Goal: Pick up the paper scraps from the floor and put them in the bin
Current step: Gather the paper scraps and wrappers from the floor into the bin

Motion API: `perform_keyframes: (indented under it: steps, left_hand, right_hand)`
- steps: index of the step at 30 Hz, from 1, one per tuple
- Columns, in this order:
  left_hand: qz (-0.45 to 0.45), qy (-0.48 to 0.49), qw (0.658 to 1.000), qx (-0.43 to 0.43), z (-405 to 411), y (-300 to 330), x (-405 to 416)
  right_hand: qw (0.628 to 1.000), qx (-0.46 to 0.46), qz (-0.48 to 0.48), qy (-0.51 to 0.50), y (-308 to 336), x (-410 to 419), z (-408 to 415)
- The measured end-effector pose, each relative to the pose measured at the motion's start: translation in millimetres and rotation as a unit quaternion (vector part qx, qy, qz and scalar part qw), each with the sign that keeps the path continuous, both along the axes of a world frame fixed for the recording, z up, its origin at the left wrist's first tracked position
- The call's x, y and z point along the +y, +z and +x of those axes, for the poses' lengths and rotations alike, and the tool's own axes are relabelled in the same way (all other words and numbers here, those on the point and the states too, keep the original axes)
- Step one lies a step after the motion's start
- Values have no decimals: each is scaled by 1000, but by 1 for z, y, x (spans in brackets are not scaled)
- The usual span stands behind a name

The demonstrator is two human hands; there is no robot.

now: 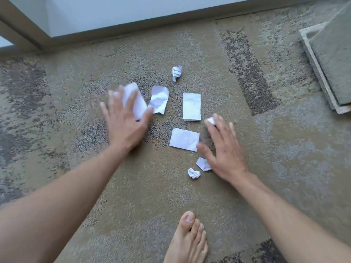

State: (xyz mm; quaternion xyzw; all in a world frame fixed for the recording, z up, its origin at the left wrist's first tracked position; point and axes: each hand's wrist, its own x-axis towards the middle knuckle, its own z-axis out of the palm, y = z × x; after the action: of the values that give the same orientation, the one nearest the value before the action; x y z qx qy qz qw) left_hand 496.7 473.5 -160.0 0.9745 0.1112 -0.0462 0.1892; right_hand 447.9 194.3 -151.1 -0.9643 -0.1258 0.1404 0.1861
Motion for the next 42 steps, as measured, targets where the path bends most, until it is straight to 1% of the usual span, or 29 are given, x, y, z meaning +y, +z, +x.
perform_keyframes:
  steps: [3,5,7,8,9,11,14,17,18,23,27,29,30,32,33,35,37,40,42]
  left_hand:
    - [-33,-141,989,-11,-20,3,-14]
    - [-79,-210,973,-46,-24,3,-18]
    - [-107,-229,961,-110,-8,7,-21]
    - [-110,-217,961,-133,6,9,-22]
    - [-108,-203,963,-137,22,10,-23]
    - [-86,-204,969,-108,59,13,-29]
    - [-42,-265,962,-42,105,16,-44]
    - [10,-330,944,17,111,9,-61]
    - [11,-346,938,21,104,7,-64]
    - [-97,-385,917,-33,49,7,-55]
    - [-128,-425,895,-43,3,12,-47]
    - [-132,-428,892,-68,-9,16,-42]
    - [-125,-418,895,-89,-12,18,-39]
    - [-95,-370,915,-128,-14,23,-32]
    - [-76,-332,931,-130,-14,23,-28]
    - [-45,-247,964,-85,-16,22,-23]
    - [-39,-197,979,-24,-25,19,-25]
    - [-55,-218,974,-2,-45,13,-40]
    - [-71,-231,970,-1,-56,10,-54]
  right_hand:
    - [998,-3,25,59,4,2,-31]
    - [997,-21,58,51,5,1,-42]
    - [996,-40,77,19,6,0,-40]
    - [996,-44,78,3,5,0,-36]
    - [996,-42,74,-9,4,1,-32]
    - [998,-34,61,-12,3,5,-24]
    - [998,-30,43,34,3,18,-17]
    - [997,-42,38,61,0,25,-21]
    - [997,-42,39,58,-1,26,-26]
    - [996,-49,46,66,-1,19,-51]
    - [992,-80,83,60,1,15,-59]
    - [988,-106,109,34,5,14,-49]
    - [986,-116,116,17,7,14,-40]
    - [987,-121,107,-17,14,15,-17]
    - [989,-111,92,-30,17,17,-5]
    - [995,-71,53,-37,20,21,20]
    - [1000,-19,14,-21,20,26,41]
    - [999,19,-19,20,15,32,57]
    - [999,15,-5,35,12,33,54]
